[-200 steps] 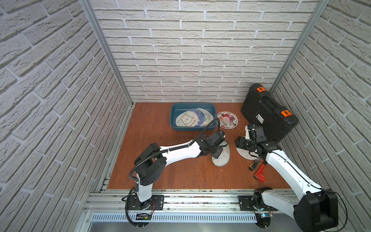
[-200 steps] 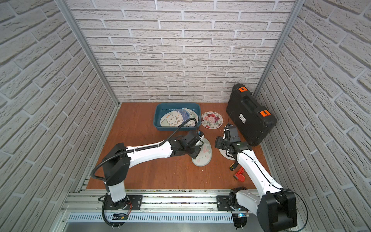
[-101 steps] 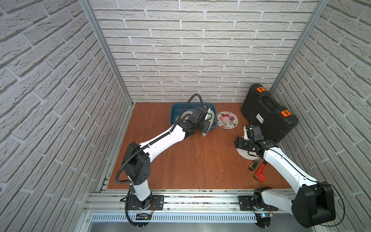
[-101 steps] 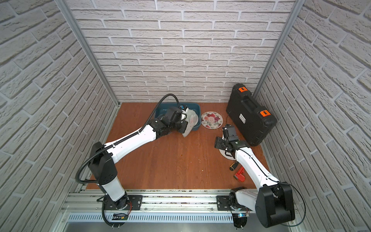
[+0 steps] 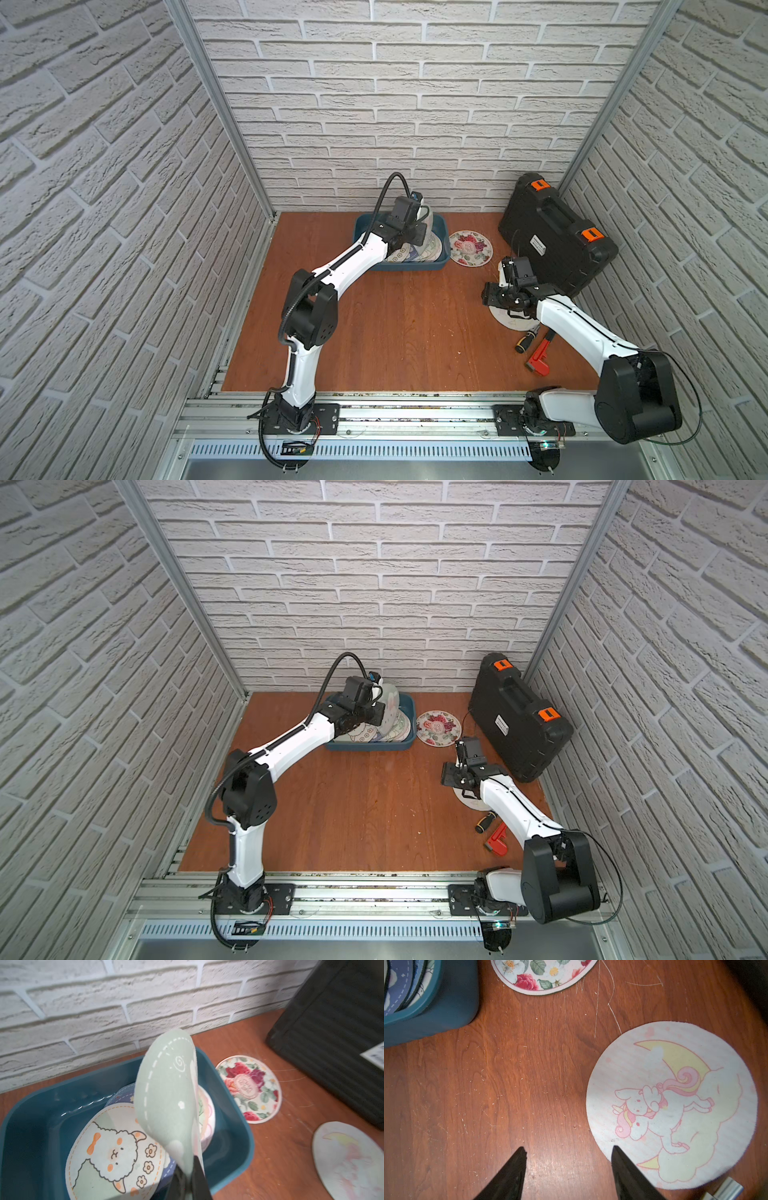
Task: Put the coasters into the storage box
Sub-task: Place the coaster in the storage box.
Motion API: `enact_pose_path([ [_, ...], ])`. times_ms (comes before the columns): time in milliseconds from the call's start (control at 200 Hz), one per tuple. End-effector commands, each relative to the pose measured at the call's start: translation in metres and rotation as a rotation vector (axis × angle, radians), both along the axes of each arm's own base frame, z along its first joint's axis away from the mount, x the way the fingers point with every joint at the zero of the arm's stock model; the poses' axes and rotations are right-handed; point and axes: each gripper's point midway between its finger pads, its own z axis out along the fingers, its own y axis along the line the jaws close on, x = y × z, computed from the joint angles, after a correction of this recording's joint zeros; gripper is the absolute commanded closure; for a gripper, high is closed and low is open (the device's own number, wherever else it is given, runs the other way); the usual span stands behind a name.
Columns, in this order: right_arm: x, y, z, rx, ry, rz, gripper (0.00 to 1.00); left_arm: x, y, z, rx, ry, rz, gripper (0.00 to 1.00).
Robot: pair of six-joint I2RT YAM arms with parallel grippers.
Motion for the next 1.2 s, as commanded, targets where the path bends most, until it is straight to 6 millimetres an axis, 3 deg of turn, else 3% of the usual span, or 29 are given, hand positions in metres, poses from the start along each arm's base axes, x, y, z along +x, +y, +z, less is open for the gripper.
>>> enact_pose_path([
  [0,0.013,0.006,0.012,0.015,-0.052,0.022,0.34,0.025,0.014,-0.014,0.065,-0.018,0.081,1.0],
  [245,0.014,0.007,0.012,0.017,-0.051,0.026,0.34,0.041,0.047,-0.083,0.268,0.089,0.198,1.0],
  [390,0.013,0.008,0.012,0.026,-0.048,0.024,0.34,0.042,0.07,-0.101,0.392,0.095,0.271,1.0],
  [560,0.014,0.01,0.013,0.034,-0.048,0.028,0.34,0.043,0.08,-0.111,0.461,0.102,0.281,1.0],
  [630,0.014,0.01,0.013,0.037,-0.047,0.029,0.34,0.042,0.081,-0.114,0.472,0.107,0.28,0.92],
  [730,0.013,0.01,0.013,0.037,-0.044,0.029,0.34,0.041,0.083,-0.112,0.473,0.105,0.286,0.66],
  [880,0.012,0.01,0.011,0.034,-0.036,0.032,0.34,0.038,0.084,-0.096,0.48,0.075,0.308,0.03],
  [1040,0.014,0.012,0.013,0.04,-0.037,0.034,0.34,0.025,0.075,-0.063,0.497,-0.004,0.314,0.02],
  [1195,0.016,0.012,0.015,0.046,-0.041,0.033,0.34,-0.006,0.031,-0.037,0.438,-0.074,0.205,0.02],
])
